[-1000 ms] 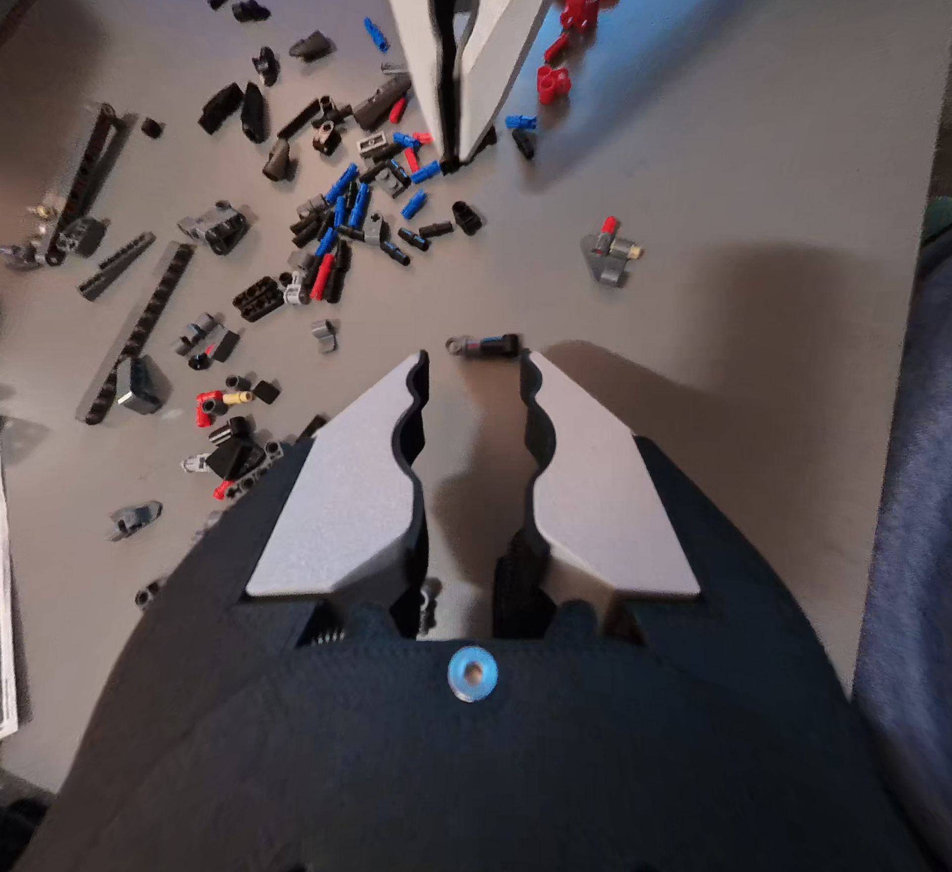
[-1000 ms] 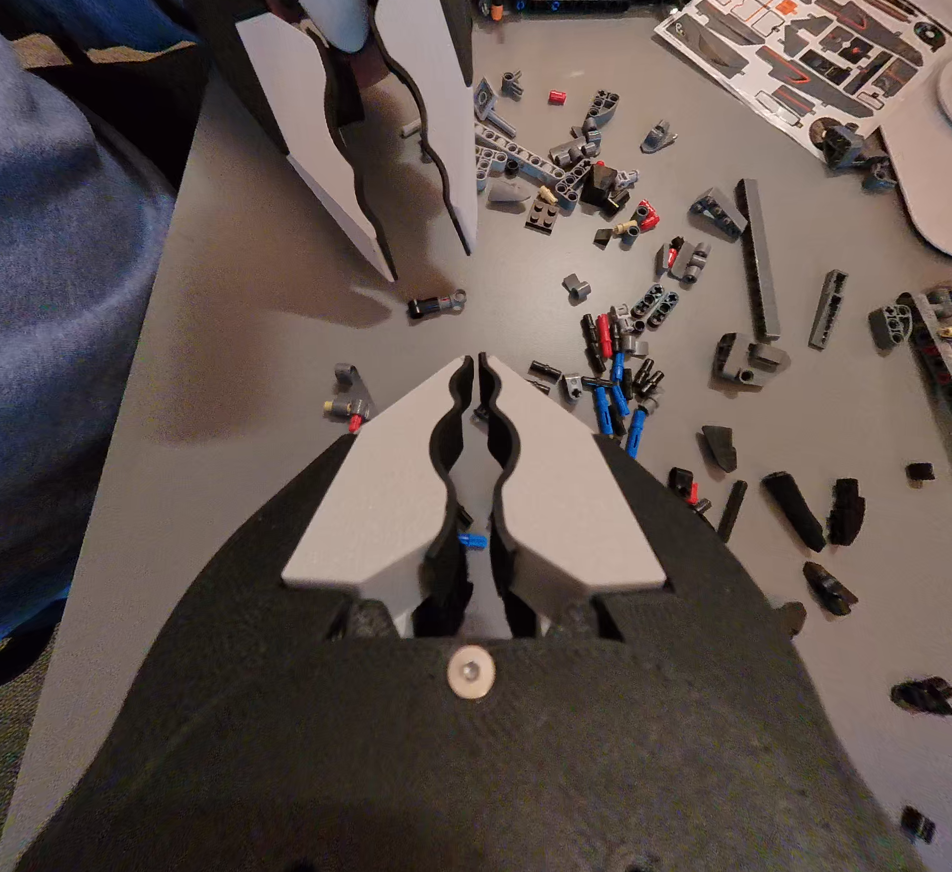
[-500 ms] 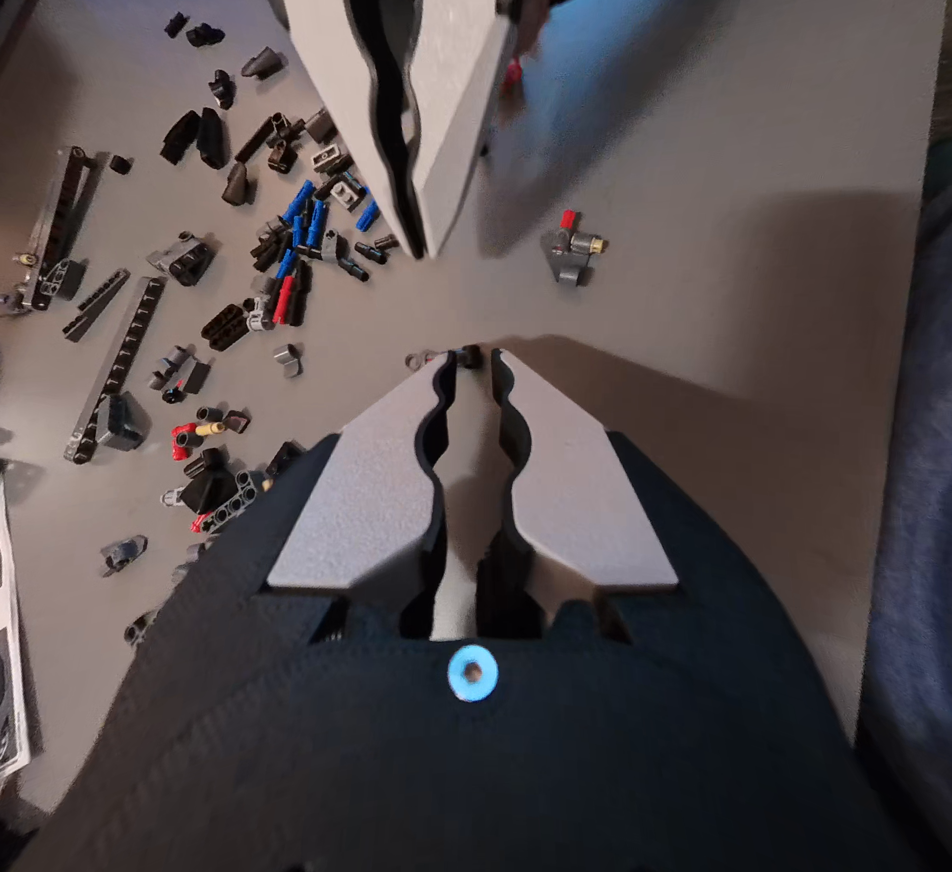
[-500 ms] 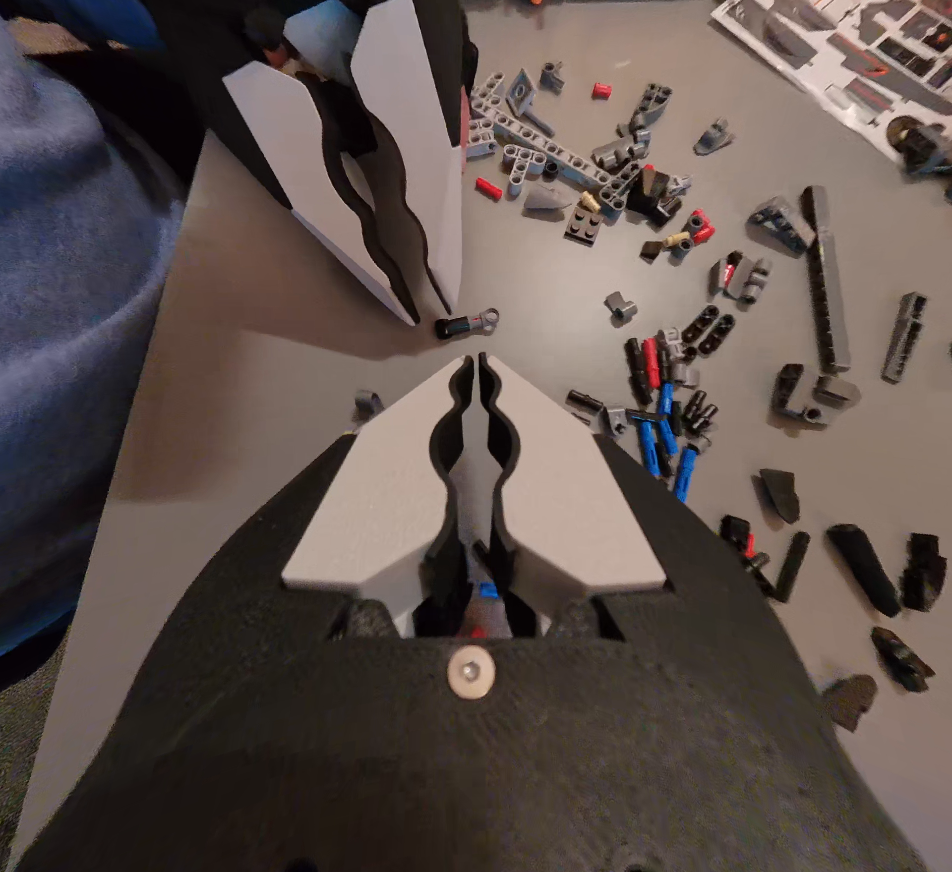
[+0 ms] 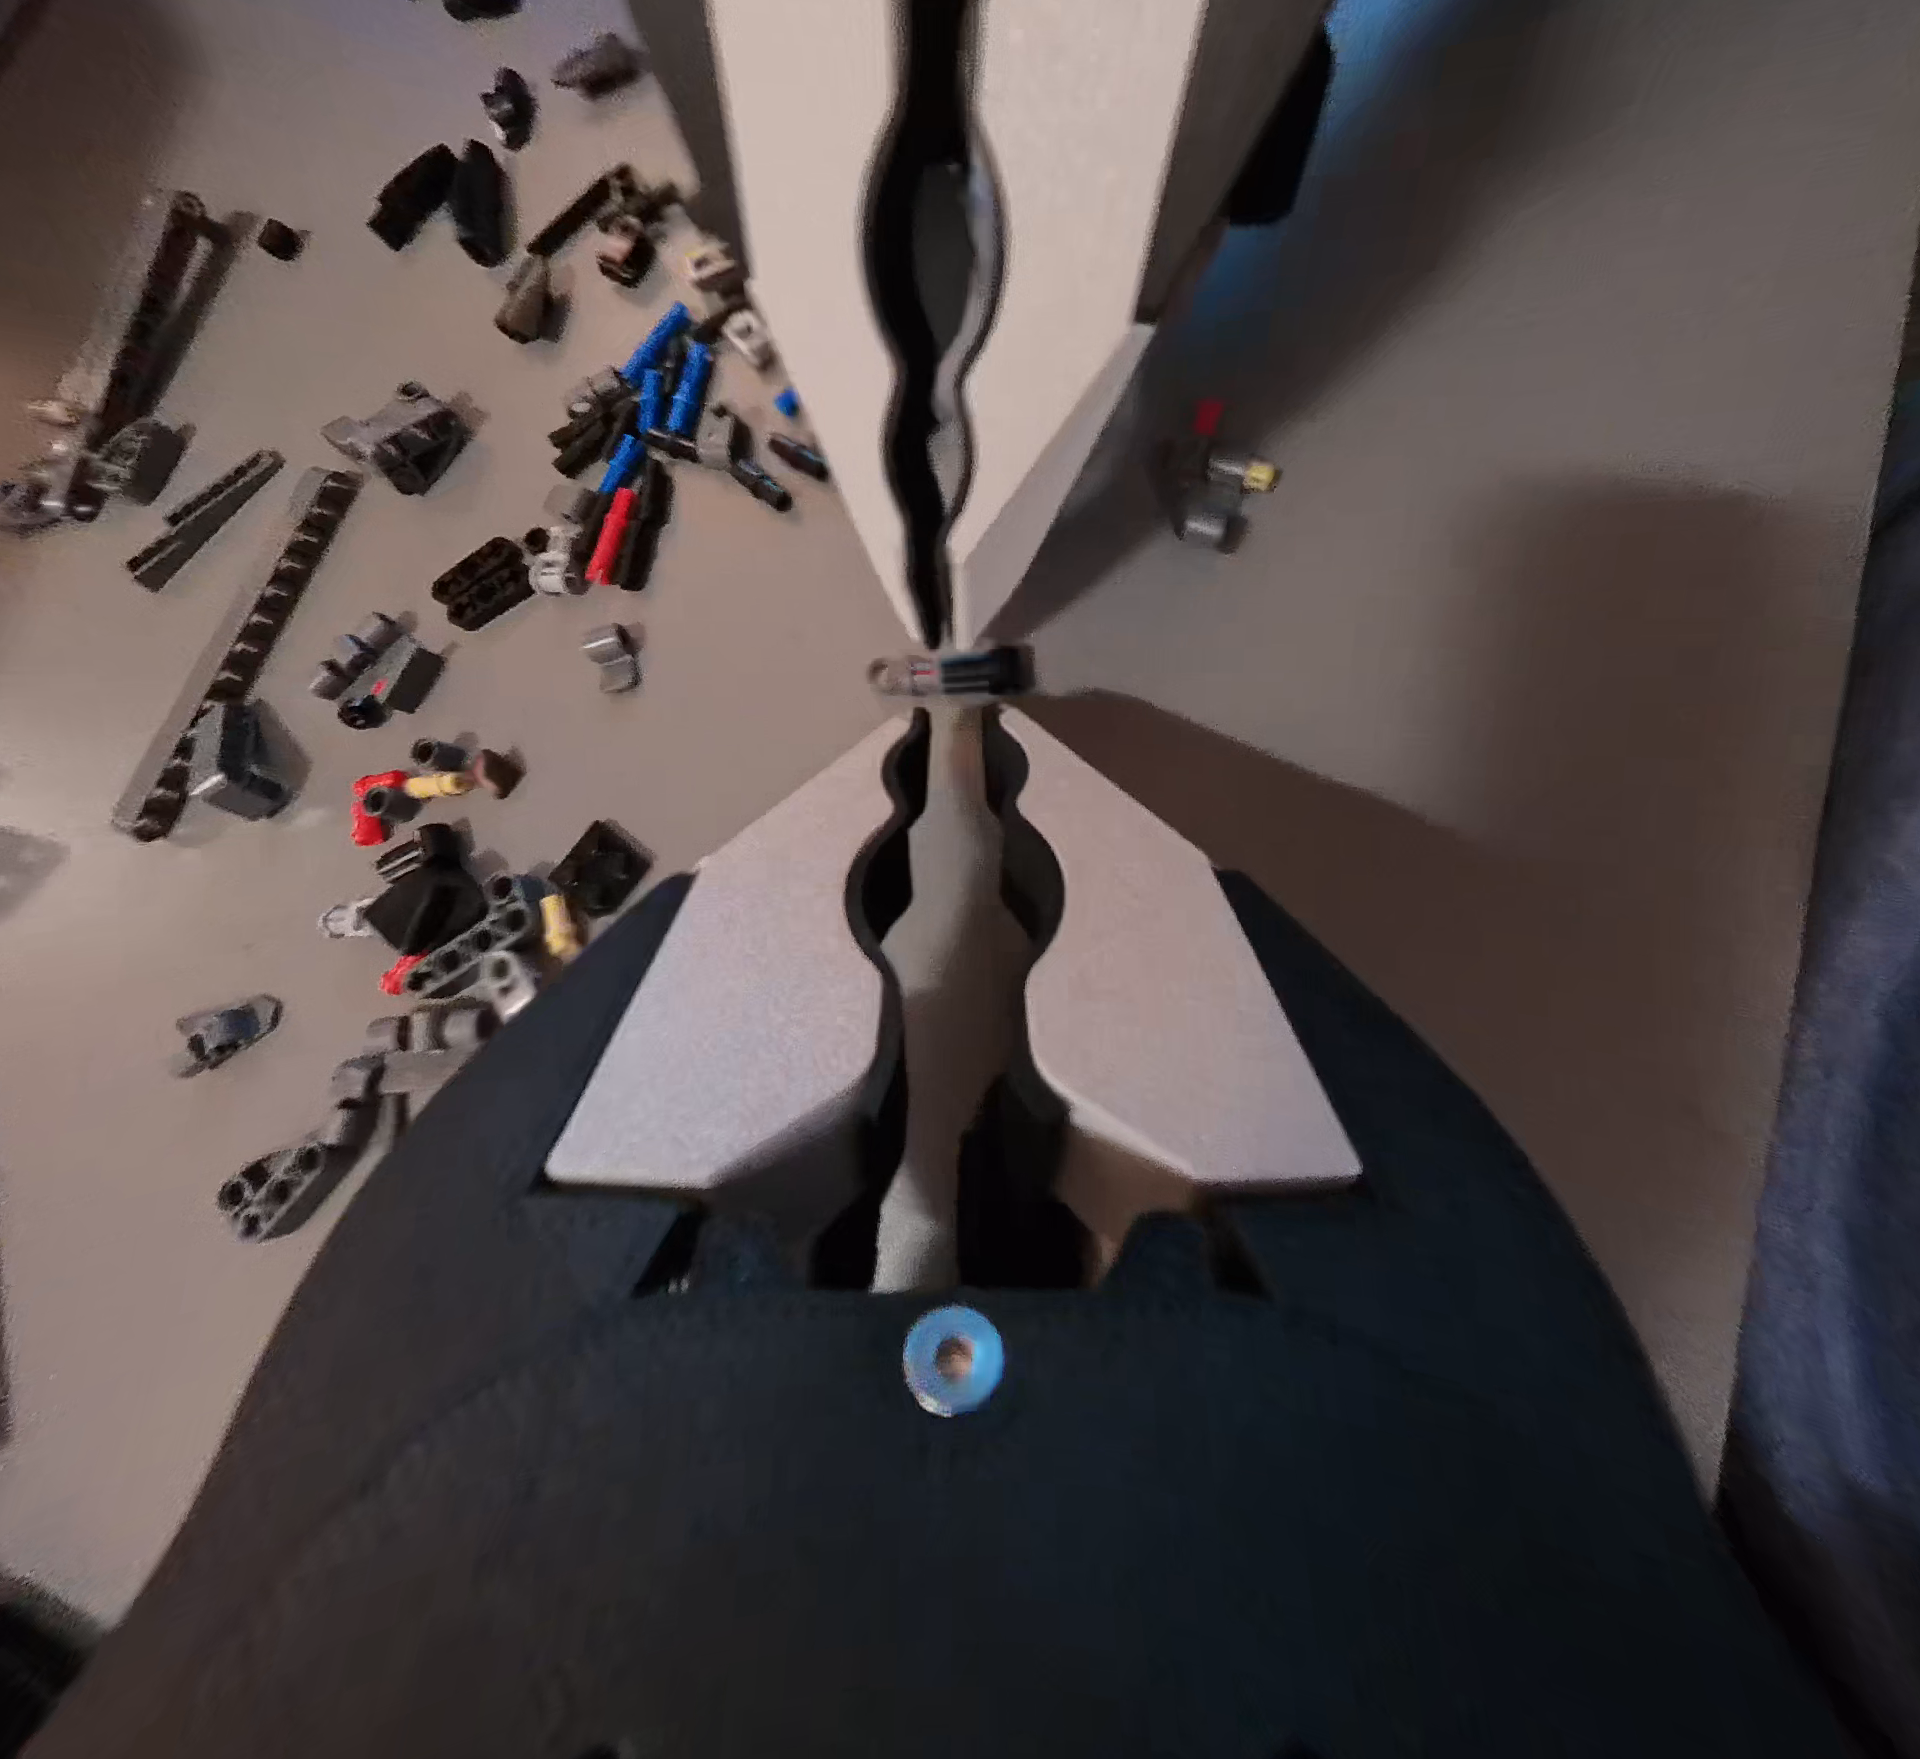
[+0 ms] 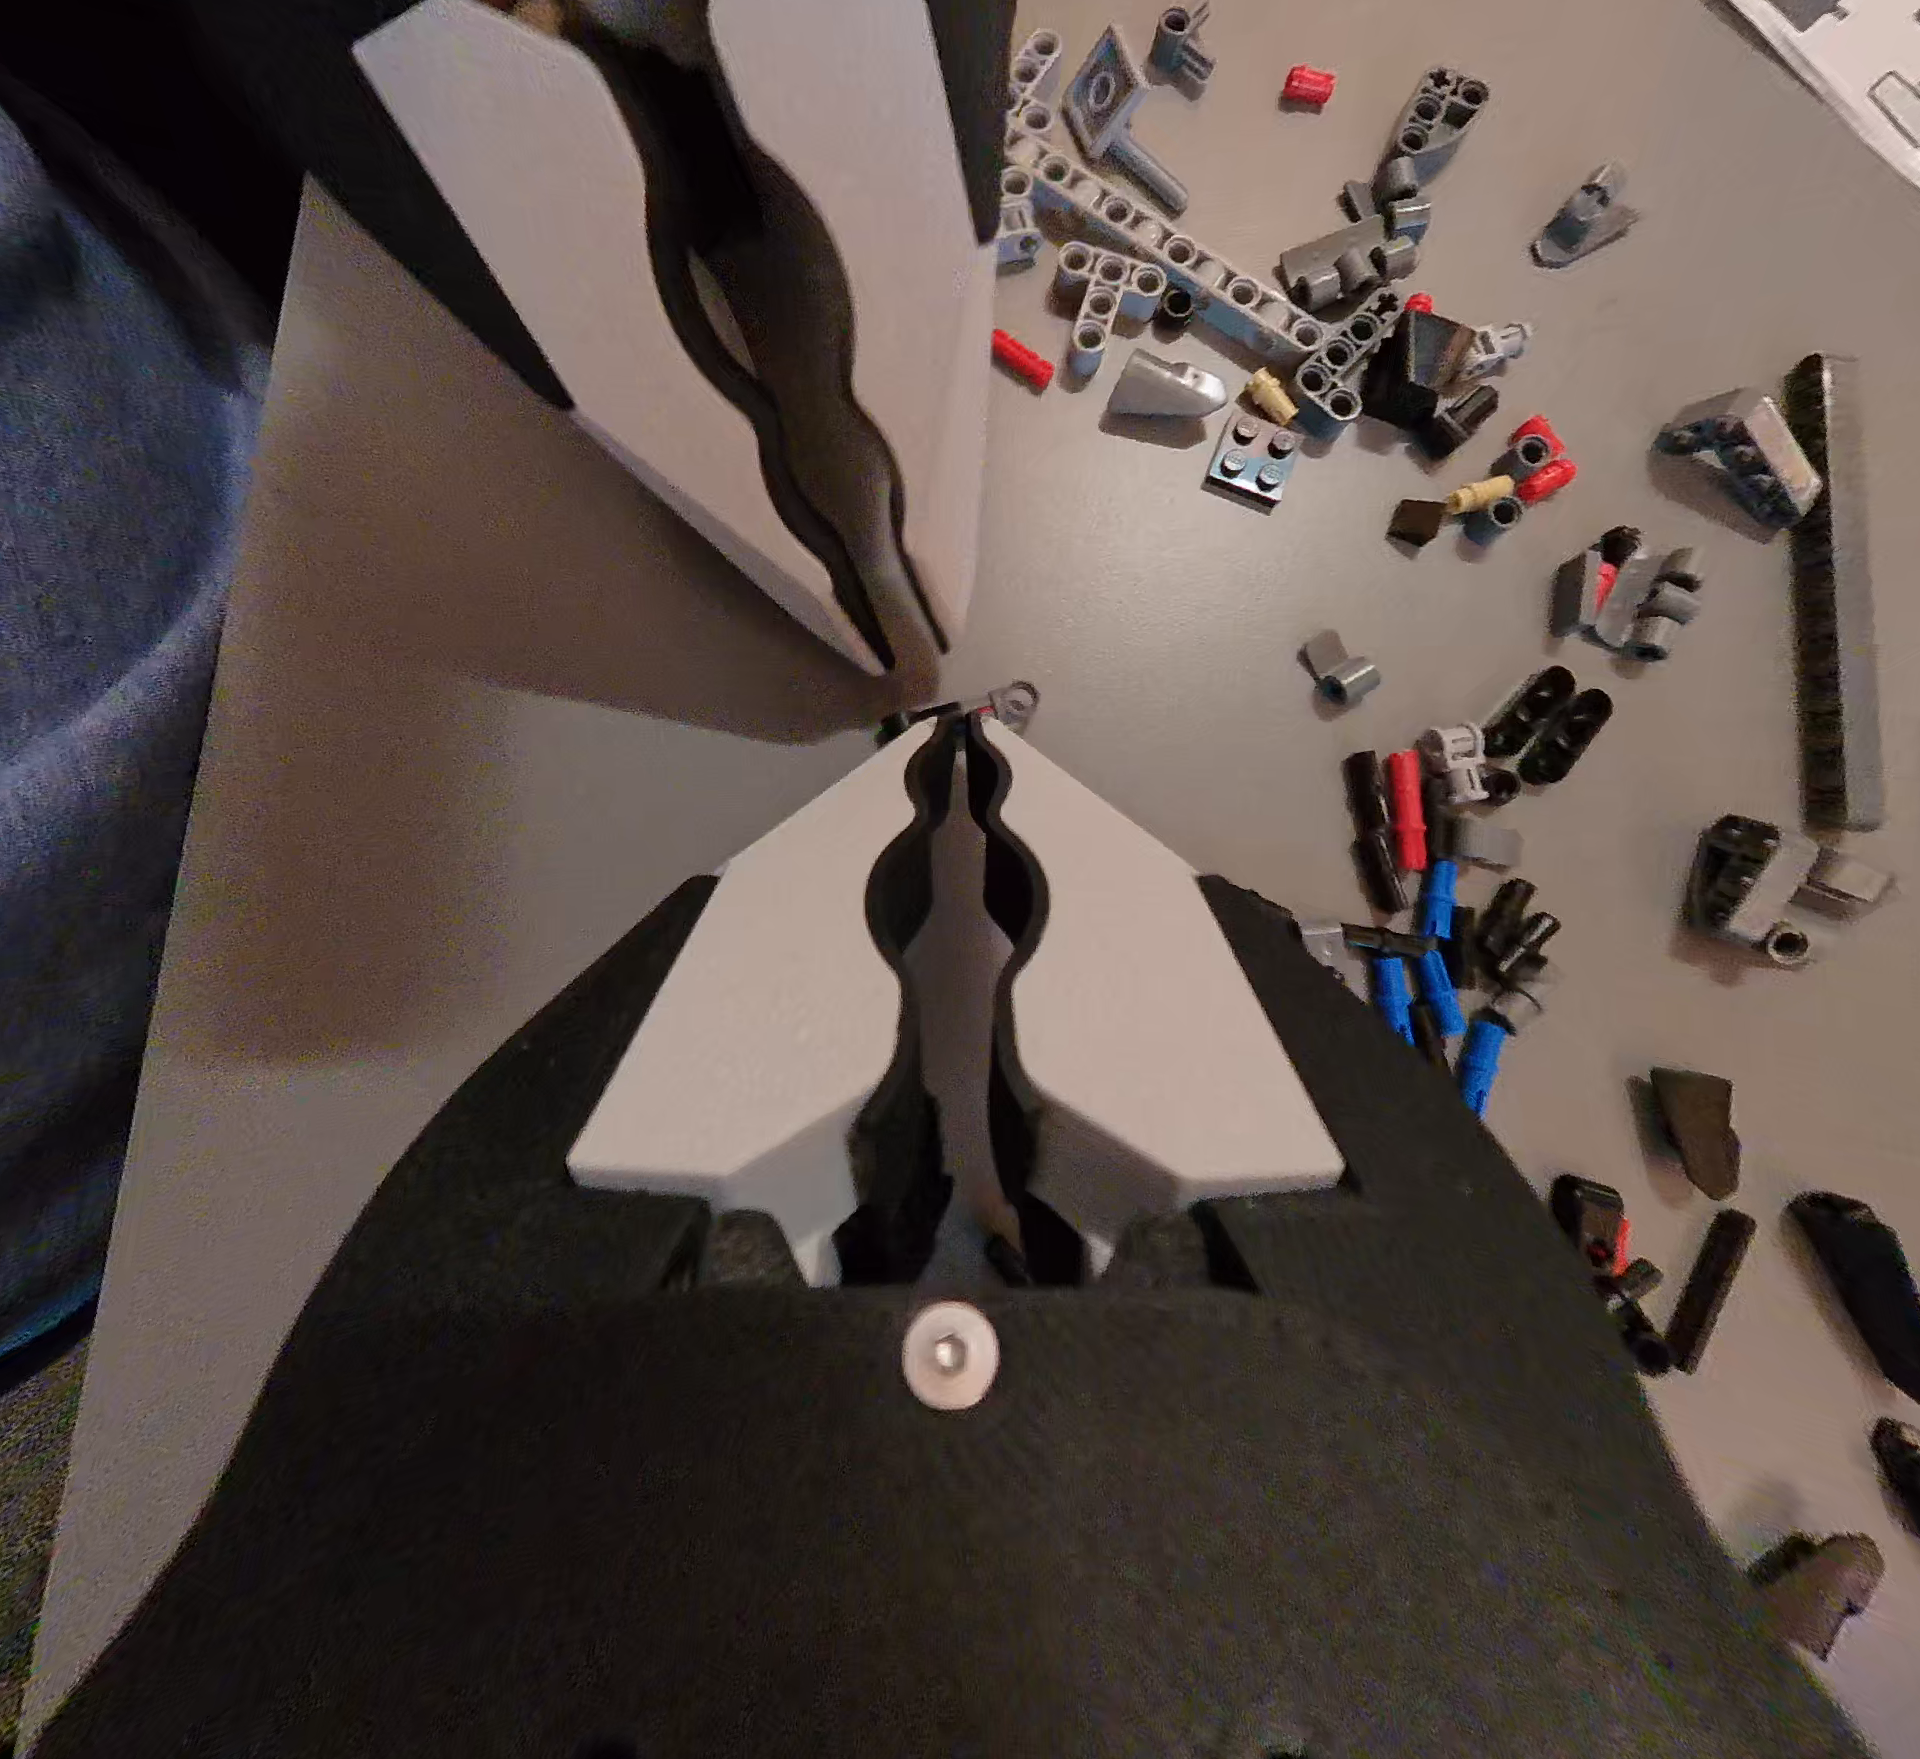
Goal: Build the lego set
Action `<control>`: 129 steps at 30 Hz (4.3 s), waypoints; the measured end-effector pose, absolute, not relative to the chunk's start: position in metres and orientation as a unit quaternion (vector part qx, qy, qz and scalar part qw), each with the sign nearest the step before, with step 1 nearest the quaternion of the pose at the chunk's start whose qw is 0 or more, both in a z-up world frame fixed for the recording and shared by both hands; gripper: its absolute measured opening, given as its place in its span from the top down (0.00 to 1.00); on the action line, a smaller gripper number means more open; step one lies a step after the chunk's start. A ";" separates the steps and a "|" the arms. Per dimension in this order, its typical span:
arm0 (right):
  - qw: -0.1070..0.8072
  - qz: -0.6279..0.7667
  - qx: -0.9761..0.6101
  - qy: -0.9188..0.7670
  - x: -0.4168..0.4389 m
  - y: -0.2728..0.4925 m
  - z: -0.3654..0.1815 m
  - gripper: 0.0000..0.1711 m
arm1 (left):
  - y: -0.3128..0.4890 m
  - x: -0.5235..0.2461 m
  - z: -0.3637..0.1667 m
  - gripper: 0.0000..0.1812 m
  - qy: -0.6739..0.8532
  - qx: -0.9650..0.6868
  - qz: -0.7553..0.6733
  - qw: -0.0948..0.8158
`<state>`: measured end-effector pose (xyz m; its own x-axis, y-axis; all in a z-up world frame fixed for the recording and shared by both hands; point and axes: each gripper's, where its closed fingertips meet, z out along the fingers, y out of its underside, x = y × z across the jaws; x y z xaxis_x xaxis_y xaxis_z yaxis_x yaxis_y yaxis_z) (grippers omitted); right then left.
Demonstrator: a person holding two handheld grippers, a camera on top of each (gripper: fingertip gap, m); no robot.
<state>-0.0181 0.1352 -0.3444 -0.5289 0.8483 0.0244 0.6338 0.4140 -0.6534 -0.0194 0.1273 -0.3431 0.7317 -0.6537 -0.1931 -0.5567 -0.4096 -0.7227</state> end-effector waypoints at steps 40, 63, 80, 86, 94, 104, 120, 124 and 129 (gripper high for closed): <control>0.257 0.277 -0.527 -0.761 0.019 0.159 -0.324 0.93 | 0.137 -0.005 -0.355 0.92 0.317 -0.891 -0.064 0.319; 0.268 0.614 -0.519 -0.530 0.010 0.149 -0.192 0.90 | 0.137 0.022 -0.191 0.96 0.245 -0.648 -0.412 0.592; 0.436 0.420 -0.493 -0.624 -0.003 0.159 -0.166 0.98 | 0.146 -0.007 -0.154 0.88 0.237 -0.664 -0.326 0.629; 0.495 0.306 -0.473 -0.662 -0.014 0.157 -0.170 0.98 | 0.158 -0.002 -0.160 0.91 0.233 -0.712 -0.277 0.602; 0.507 0.270 -0.455 -0.681 -0.011 0.150 -0.179 0.96 | 0.151 0.000 -0.169 0.98 0.218 -0.720 -0.315 0.579; 0.384 0.295 -0.488 -0.726 0.000 0.140 -0.251 0.98 | 0.124 0.007 -0.288 0.98 0.247 -0.831 -0.392 0.308; 0.329 0.327 -0.508 -0.726 0.012 0.150 -0.284 1.00 | 0.126 -0.011 -0.348 0.97 0.309 -0.868 -0.319 0.222; 0.318 0.332 -0.506 -0.730 0.010 0.146 -0.292 0.99 | 0.132 -0.004 -0.324 0.97 0.301 -0.845 -0.351 0.268; 0.276 0.443 -0.525 -0.672 -0.002 0.134 -0.281 0.89 | 0.141 0.009 -0.245 0.98 0.238 -0.729 -0.502 0.399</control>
